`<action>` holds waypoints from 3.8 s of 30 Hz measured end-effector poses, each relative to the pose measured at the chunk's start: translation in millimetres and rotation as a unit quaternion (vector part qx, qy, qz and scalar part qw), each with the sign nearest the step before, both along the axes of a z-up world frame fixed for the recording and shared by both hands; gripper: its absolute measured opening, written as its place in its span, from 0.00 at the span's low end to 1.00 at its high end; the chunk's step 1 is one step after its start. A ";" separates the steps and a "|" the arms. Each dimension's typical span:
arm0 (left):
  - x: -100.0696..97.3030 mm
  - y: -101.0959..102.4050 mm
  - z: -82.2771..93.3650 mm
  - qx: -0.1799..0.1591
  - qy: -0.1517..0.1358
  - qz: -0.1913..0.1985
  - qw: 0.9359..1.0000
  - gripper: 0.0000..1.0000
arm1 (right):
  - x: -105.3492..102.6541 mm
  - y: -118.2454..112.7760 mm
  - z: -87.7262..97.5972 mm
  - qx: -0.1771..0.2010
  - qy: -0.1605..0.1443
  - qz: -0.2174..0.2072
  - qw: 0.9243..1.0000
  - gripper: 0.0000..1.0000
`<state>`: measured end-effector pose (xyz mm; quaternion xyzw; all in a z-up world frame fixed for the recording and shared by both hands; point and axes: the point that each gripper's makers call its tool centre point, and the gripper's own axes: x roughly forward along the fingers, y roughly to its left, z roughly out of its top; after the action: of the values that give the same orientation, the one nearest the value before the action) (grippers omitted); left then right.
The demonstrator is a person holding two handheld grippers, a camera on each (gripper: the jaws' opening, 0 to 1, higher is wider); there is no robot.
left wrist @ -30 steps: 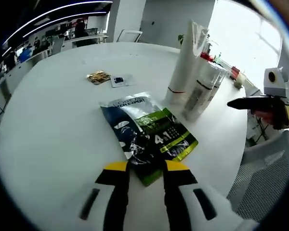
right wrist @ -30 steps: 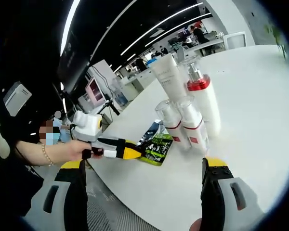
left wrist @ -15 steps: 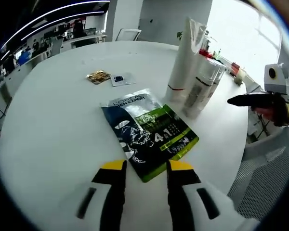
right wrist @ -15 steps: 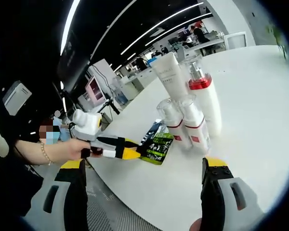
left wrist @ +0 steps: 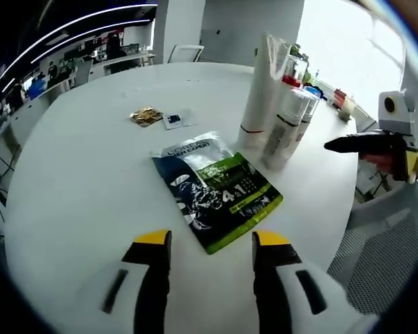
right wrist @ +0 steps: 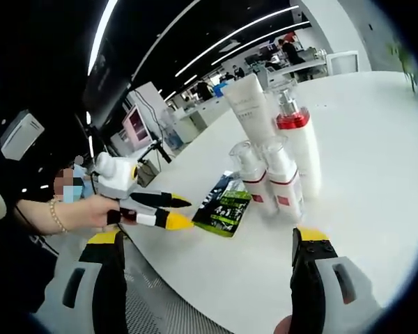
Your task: Arrange the skincare products in the storage area until every visible bottle or jar stands upright without overlapping.
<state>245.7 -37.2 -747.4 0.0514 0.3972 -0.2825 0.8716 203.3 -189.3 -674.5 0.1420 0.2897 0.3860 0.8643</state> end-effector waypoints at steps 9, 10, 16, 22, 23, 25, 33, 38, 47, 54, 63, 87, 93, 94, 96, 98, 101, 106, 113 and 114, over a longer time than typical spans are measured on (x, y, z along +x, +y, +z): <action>-17.7 7.5 8.1 0.002 0.000 0.003 1.000 0.50 | -5.0 7.1 2.3 -0.003 -0.008 0.021 1.000 1.00; -20.8 8.5 8.2 0.003 0.002 0.004 1.000 0.51 | -5.4 7.6 2.4 -0.005 -0.010 0.023 1.000 1.00; -33.0 14.1 11.2 0.009 0.004 0.010 1.000 0.57 | -8.1 11.7 2.7 -0.007 -0.012 0.038 0.999 1.00; -41.9 22.6 18.1 0.008 0.003 0.024 1.000 0.61 | -11.2 15.8 2.0 -0.013 -0.018 0.053 0.998 1.00; -43.4 23.1 19.1 0.008 0.003 0.025 1.000 0.61 | -11.4 16.2 1.7 -0.014 -0.018 0.055 0.998 1.00; -47.6 24.0 21.1 0.008 0.004 0.027 1.000 0.63 | -12.3 16.5 1.0 -0.015 -0.017 0.055 0.998 1.00; -61.6 32.0 26.4 0.003 0.009 0.031 0.999 0.70 | -13.8 17.8 -3.2 -0.029 -0.016 0.061 0.998 1.00; -73.1 42.3 26.5 0.002 0.025 0.026 0.999 0.80 | -10.7 11.7 -5.6 -0.039 -0.014 0.044 0.998 1.00; -83.1 62.2 30.1 -0.007 0.041 0.016 0.999 0.87 | -0.6 -4.6 0.2 -0.063 -0.017 0.002 0.998 1.00; -86.8 78.1 39.6 -0.013 0.043 0.011 0.999 0.92 | -0.3 -6.1 8.1 -0.066 -0.014 -0.027 0.997 1.00; -94.6 81.8 41.5 -0.018 0.050 -0.002 0.999 0.97 | -5.0 -7.0 3.1 -0.093 -0.021 -0.039 0.995 1.00; -65.7 61.9 41.2 -0.004 0.054 -0.016 0.998 0.95 | 3.9 -18.8 -1.0 -0.091 -0.016 -0.069 0.993 1.00; -42.8 44.9 45.5 -0.004 0.049 -0.021 0.999 0.95 | 6.4 -23.1 -3.0 -0.095 -0.015 -0.078 0.992 1.00; -39.8 42.4 46.0 -0.002 0.047 -0.023 0.999 0.95 | 6.4 -23.2 -2.7 -0.095 -0.016 -0.078 0.992 1.00; -30.1 38.5 45.9 0.001 0.045 -0.025 0.999 0.95 | 6.0 -23.4 -3.0 -0.098 -0.015 -0.078 0.992 1.00; -23.2 33.8 45.7 0.003 0.043 -0.026 0.999 0.95 | 5.8 -23.4 -3.2 -0.099 -0.015 -0.078 0.992 1.00; -6.7 29.7 45.3 0.010 0.037 -0.027 0.999 0.94 | 5.7 -23.8 -3.6 -0.099 -0.014 -0.079 0.992 1.00; 10.9 16.3 45.7 0.020 0.027 -0.036 0.999 0.92 | 4.5 -23.1 -5.4 -0.105 -0.013 -0.074 0.992 1.00; 35.9 8.6 40.8 0.028 0.028 -0.037 0.999 0.89 | 3.6 -23.7 -6.9 -0.106 -0.011 -0.073 0.992 1.00; 39.0 8.3 39.4 0.029 0.030 -0.037 0.998 0.89 | 4.0 -24.3 -7.3 -0.106 -0.010 -0.075 0.991 1.00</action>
<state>284.8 -28.9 -708.0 0.0826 0.4288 -0.3041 0.8467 207.3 -213.6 -681.8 0.0666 0.3092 0.2887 0.9036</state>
